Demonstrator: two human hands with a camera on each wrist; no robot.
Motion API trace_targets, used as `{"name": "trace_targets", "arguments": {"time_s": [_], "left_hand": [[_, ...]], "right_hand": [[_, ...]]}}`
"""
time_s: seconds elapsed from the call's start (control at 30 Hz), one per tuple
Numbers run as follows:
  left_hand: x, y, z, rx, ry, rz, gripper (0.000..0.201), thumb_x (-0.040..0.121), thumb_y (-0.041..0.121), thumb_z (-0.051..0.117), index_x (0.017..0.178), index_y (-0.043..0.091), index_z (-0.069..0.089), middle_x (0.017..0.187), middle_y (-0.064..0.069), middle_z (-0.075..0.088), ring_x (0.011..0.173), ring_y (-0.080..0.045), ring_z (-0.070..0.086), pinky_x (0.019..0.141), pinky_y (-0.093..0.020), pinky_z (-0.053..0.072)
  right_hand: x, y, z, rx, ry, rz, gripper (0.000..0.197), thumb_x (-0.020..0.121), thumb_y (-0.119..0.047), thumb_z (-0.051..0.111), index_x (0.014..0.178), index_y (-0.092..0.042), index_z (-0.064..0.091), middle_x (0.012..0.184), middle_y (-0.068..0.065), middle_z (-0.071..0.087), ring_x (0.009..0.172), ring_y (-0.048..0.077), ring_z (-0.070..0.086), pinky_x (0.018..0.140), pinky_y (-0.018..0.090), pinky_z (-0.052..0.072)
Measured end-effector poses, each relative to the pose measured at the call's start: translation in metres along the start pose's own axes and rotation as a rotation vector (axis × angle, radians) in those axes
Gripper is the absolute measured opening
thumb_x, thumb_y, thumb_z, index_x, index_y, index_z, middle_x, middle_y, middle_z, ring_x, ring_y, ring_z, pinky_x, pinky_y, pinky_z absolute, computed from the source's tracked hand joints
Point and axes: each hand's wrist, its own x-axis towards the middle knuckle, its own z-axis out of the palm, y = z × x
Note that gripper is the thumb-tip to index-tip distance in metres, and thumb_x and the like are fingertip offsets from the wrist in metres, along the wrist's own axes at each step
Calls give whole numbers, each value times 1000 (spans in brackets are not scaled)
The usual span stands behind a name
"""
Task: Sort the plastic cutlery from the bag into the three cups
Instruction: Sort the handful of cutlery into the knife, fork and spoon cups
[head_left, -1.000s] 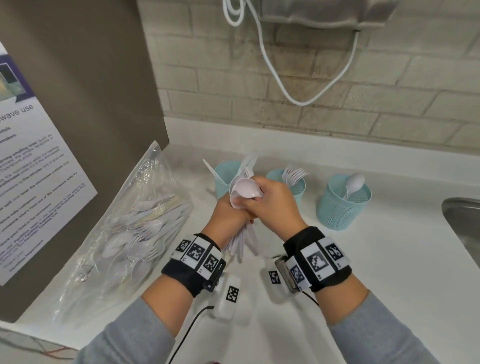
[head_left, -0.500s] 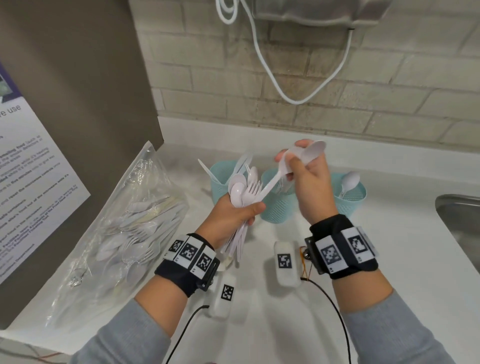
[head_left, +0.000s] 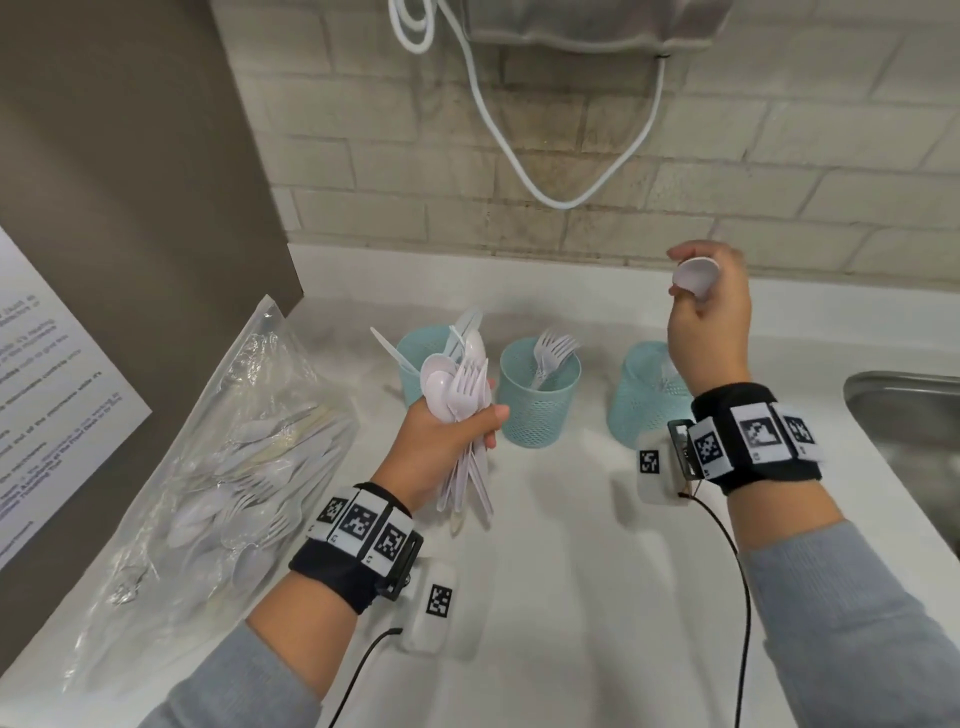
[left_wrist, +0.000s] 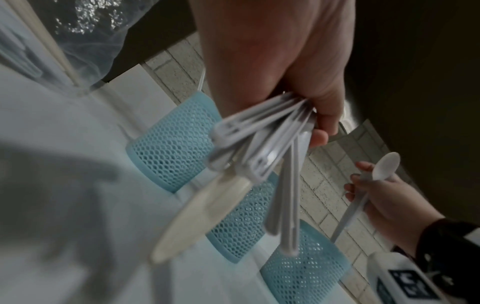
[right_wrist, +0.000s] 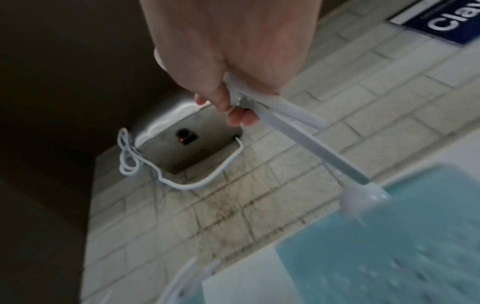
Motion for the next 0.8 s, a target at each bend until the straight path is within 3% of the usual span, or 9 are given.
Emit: {"name": "trace_targets", "arguments": {"time_s": [0.1, 0.2, 0.27, 0.4, 0.53, 0.6, 0.67, 0.73, 0.8], "left_hand": [[0, 1, 2, -11, -4, 2, 26, 74, 17, 73, 98, 17, 64, 65, -5, 61, 60, -18, 57, 69, -32, 48], [0, 3, 2, -34, -3, -14, 23, 80, 10, 72, 101, 14, 63, 65, -4, 61, 59, -18, 58, 64, -29, 50], [-1, 3, 3, -35, -3, -21, 22, 82, 8, 69, 103, 13, 61, 64, -5, 60, 59, -18, 58, 61, -27, 50], [2, 1, 4, 9, 52, -20, 13, 80, 12, 72, 89, 11, 63, 59, -5, 58, 57, -19, 56, 61, -31, 49], [6, 0, 9, 85, 124, 35, 16, 79, 11, 73, 78, 8, 57, 57, -6, 53, 49, -13, 50, 54, -23, 46], [7, 1, 15, 105, 150, 63, 13, 80, 6, 71, 79, 9, 58, 58, -3, 54, 48, -11, 50, 49, -19, 45], [8, 4, 20, 98, 162, 92, 12, 82, 1, 65, 80, 13, 61, 59, 5, 59, 53, -7, 55, 50, -19, 46], [8, 6, 24, 45, 176, 122, 18, 85, -3, 58, 78, 13, 60, 60, 9, 62, 57, -3, 59, 54, -19, 50], [6, 5, 24, 53, 167, 136, 19, 83, -8, 57, 90, 9, 63, 73, 6, 66, 67, -1, 64, 60, -18, 53]], "right_hand": [[-11, 19, 6, 21, 1, 142, 46, 75, -2, 41, 92, -43, 53, 106, 14, 57, 97, 31, 57, 91, 50, 47], [-18, 30, 12, -8, -80, 278, 26, 83, -15, 56, 107, -26, 58, 112, 16, 60, 97, 25, 57, 95, 41, 47], [-21, 38, 12, -72, -123, 320, 35, 84, -17, 68, 116, -14, 56, 118, 11, 59, 99, 17, 52, 95, 33, 44], [-26, 36, 11, -160, -161, 253, 57, 75, -25, 79, 125, -17, 53, 119, 8, 52, 108, 16, 50, 94, 29, 41], [-43, -10, 20, -154, -143, -65, 29, 80, -32, 74, 102, -16, 65, 106, 5, 60, 103, 17, 53, 90, 25, 39], [-65, -39, 33, 1, -408, 52, 24, 78, -38, 74, 84, -16, 67, 86, 1, 65, 82, 10, 57, 76, 22, 43], [-90, -55, 49, 52, -639, 182, 38, 71, -55, 71, 75, -18, 65, 73, 2, 63, 67, 12, 56, 65, 27, 44], [-104, -58, 62, 21, -662, 194, 39, 67, -59, 72, 68, -23, 58, 67, 3, 55, 61, 16, 49, 59, 30, 41], [-105, -56, 70, 40, -609, 214, 31, 72, -43, 77, 64, -25, 53, 65, -1, 50, 58, 11, 43, 55, 23, 36]]}}
